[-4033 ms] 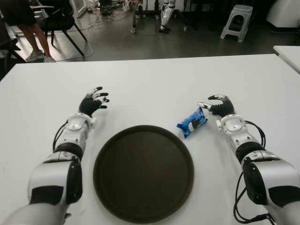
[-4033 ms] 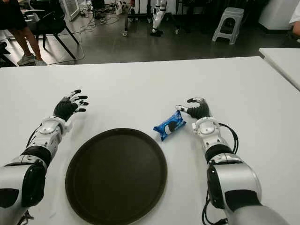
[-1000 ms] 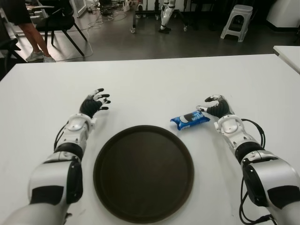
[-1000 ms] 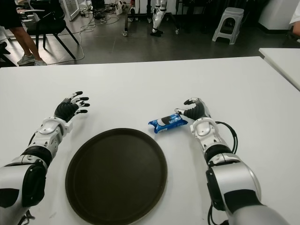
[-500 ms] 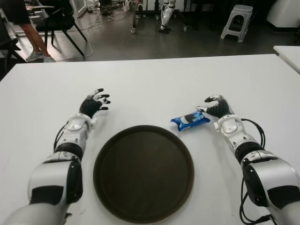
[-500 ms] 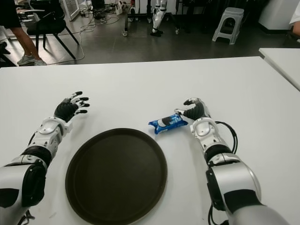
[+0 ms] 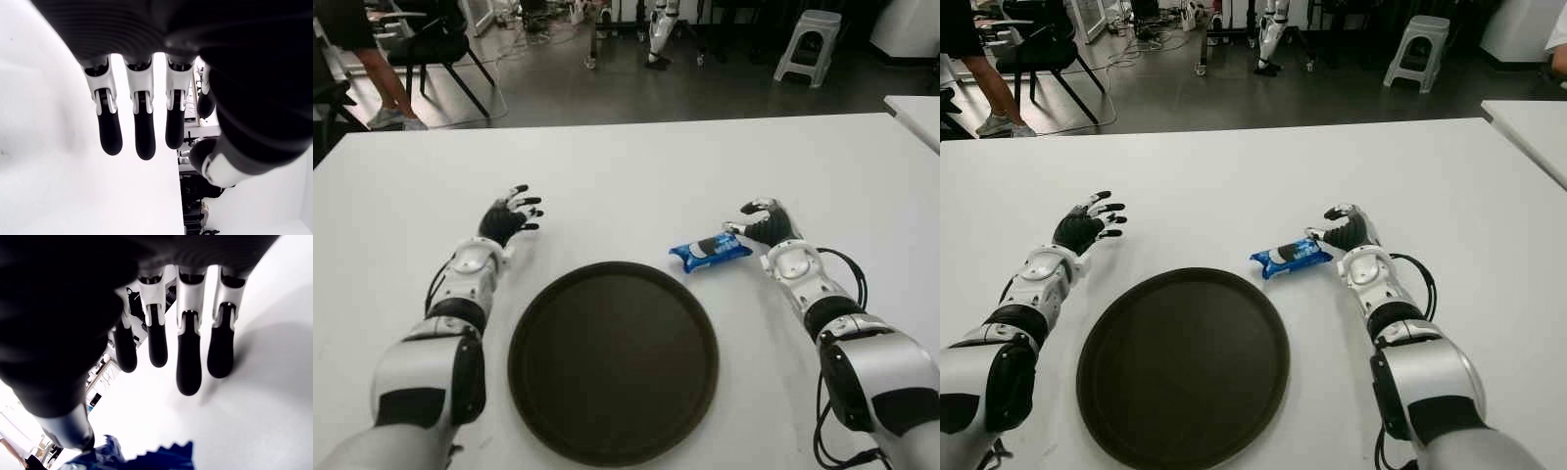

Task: Pick up the Oreo

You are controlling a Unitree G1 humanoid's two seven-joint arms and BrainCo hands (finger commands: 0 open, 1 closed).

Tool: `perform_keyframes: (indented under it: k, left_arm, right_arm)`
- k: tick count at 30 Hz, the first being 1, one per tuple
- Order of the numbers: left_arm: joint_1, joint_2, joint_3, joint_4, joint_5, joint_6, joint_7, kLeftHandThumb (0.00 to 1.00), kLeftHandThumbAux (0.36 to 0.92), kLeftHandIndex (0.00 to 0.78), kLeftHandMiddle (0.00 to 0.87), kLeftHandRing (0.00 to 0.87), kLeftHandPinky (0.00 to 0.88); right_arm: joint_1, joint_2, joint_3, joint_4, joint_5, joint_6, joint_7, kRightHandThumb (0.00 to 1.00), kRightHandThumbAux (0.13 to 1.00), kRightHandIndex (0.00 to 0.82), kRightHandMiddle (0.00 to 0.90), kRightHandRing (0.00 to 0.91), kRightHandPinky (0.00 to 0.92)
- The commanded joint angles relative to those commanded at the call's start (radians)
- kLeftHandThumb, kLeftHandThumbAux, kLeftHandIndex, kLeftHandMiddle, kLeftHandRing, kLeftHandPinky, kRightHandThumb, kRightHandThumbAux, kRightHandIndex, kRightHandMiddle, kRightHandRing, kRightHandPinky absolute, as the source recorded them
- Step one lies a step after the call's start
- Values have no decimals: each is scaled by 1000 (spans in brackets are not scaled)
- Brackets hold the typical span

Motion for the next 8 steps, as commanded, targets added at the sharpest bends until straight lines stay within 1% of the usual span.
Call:
perform_keyframes:
  k: [3,8]
  left_arm:
    - [1,0,0,-1,0,-1,2,1,732,129,252,286,339]
    - [-1,0,-5,-1,6,-2,11,0,729,130,255,289,340]
  right_arm:
    - [0,0,2,0,-2,-1,2,180,765,400,517,528,536]
    - [-1,-1,7,0,-7,-1,2,172,764,408,522,532,538]
